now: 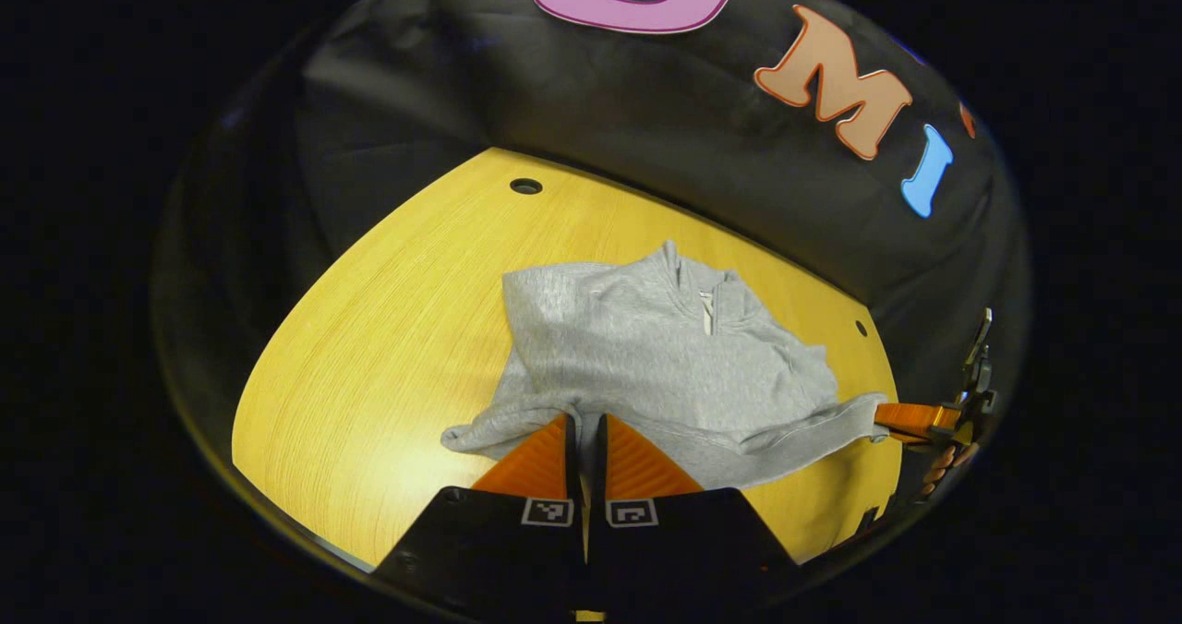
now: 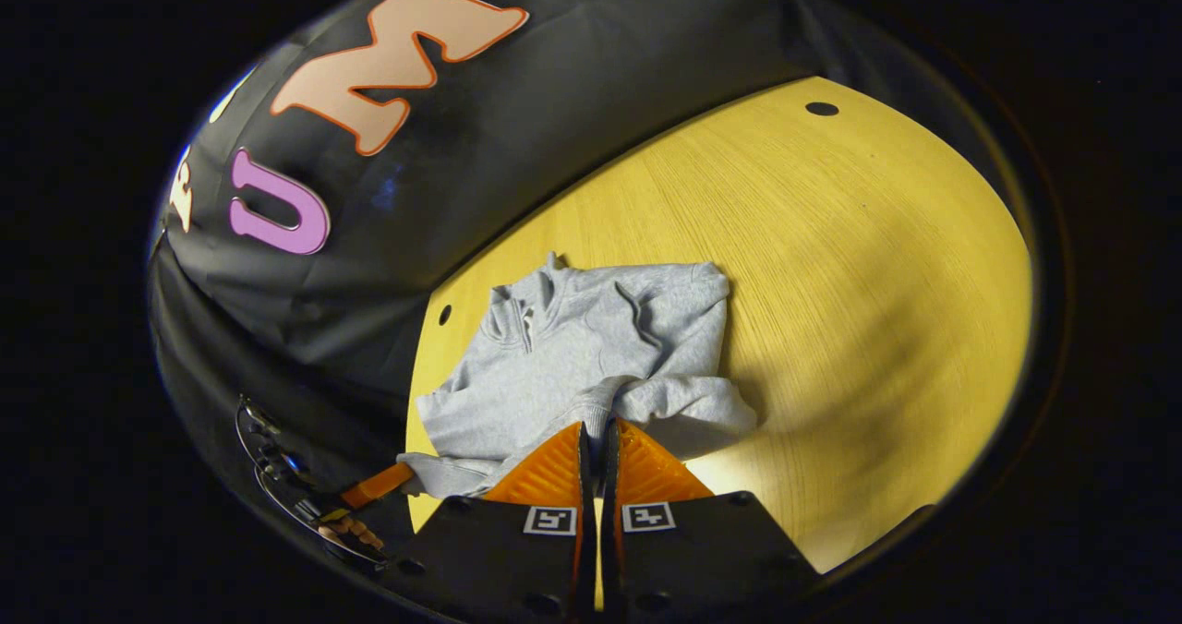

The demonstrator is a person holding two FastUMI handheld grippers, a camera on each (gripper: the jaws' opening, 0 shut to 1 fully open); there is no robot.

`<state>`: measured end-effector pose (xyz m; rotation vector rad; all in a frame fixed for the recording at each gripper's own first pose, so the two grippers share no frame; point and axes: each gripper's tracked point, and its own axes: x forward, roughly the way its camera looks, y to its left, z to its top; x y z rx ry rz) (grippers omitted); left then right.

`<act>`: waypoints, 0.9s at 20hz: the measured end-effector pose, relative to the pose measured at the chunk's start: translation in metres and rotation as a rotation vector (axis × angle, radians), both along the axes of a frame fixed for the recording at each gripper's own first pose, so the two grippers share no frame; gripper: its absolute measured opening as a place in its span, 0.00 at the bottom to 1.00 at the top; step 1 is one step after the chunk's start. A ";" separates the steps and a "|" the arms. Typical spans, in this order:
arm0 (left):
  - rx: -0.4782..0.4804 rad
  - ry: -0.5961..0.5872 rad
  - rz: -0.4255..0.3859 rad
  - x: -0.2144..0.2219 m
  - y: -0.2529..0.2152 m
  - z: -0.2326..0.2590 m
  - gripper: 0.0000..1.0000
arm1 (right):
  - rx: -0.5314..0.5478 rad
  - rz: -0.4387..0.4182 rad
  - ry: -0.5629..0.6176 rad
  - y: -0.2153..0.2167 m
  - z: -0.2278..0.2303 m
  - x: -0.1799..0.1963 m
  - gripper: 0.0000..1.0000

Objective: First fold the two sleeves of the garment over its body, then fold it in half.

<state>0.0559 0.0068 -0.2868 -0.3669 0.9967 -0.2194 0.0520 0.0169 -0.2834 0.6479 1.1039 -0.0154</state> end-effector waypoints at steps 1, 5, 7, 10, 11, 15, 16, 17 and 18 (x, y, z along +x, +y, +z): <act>0.013 0.027 0.003 0.002 0.000 -0.009 0.00 | -0.001 -0.004 0.017 0.000 -0.008 0.003 0.04; 0.055 0.103 0.029 0.011 -0.003 -0.033 0.00 | -0.022 -0.011 0.070 0.002 -0.034 0.010 0.10; 0.079 0.111 0.010 0.016 -0.006 -0.038 0.00 | -0.024 -0.017 0.059 0.006 -0.037 0.014 0.09; 0.051 0.089 0.041 0.028 -0.008 -0.035 0.13 | 0.050 -0.044 0.009 0.019 -0.024 0.030 0.24; 0.029 0.065 0.073 0.037 -0.008 -0.029 0.15 | 0.073 -0.055 -0.029 0.023 -0.015 0.039 0.47; 0.116 -0.124 0.132 0.062 0.016 0.002 0.87 | -0.026 -0.042 -0.182 0.012 0.009 0.057 0.95; 0.152 -0.172 0.128 0.067 0.020 0.011 0.98 | -0.072 -0.034 -0.219 0.008 0.015 0.060 0.88; 0.181 -0.222 0.124 0.072 0.025 0.023 0.96 | -0.118 -0.027 -0.265 0.003 0.024 0.063 0.95; 0.204 -0.268 0.119 0.078 0.024 0.033 0.96 | -0.168 -0.022 -0.311 -0.002 0.033 0.066 0.95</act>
